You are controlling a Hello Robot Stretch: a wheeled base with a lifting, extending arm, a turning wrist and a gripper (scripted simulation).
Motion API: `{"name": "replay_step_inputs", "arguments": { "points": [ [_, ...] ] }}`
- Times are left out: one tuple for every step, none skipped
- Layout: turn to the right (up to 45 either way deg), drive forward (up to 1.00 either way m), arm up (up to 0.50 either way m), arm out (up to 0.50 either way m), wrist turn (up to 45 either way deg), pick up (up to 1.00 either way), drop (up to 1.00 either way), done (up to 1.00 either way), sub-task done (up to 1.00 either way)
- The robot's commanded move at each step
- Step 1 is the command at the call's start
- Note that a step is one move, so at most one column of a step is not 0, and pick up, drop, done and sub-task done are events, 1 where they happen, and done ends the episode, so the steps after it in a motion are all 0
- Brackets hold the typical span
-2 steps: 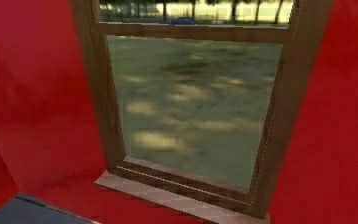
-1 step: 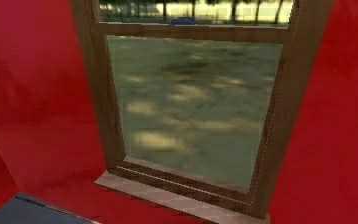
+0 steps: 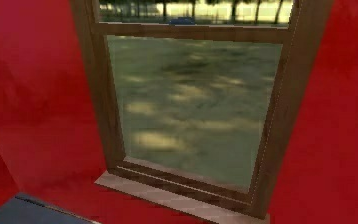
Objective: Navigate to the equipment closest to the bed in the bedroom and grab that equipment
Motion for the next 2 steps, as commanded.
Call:
{"name": "replay_step_inputs", "arguments": {
  "points": [
    [0.0,0.00,0.00,0.00,45.0,0.00,0.00,0.00,0.00],
    [0.0,0.00,0.00,0.00,24.0,0.00,0.00,0.00,0.00]
  ]
}}
